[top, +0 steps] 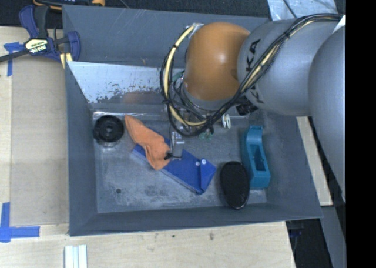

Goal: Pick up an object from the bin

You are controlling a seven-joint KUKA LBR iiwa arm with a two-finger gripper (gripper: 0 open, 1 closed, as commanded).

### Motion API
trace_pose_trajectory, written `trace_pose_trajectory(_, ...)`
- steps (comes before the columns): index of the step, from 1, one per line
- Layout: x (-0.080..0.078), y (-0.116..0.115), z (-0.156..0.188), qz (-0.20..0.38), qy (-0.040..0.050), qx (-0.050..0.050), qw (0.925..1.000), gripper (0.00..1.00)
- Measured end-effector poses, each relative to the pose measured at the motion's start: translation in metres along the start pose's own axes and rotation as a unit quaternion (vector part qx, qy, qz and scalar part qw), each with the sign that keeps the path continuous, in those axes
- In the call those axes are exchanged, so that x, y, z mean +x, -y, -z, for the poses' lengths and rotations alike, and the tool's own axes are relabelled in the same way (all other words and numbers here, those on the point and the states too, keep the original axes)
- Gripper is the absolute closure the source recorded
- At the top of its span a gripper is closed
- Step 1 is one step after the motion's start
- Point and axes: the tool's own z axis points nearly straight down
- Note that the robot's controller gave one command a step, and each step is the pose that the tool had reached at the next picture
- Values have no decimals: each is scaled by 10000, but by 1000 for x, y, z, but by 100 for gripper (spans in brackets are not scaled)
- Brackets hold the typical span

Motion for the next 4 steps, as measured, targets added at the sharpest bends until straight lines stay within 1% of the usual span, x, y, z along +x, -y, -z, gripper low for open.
trace_pose_trajectory(1, -2, 1, 5, -14, 42, -4, 10000, 0)
trace_pose_trajectory(2, 16, -13, -64, -462, 59, -9, 9989, 0)
trace_pose_trajectory(3, 16, -15, -63, -300, 65, -3, 9995, 0)
trace_pose_trajectory(4, 17, -29, -50, -1386, 51, -10, 9903, 0)
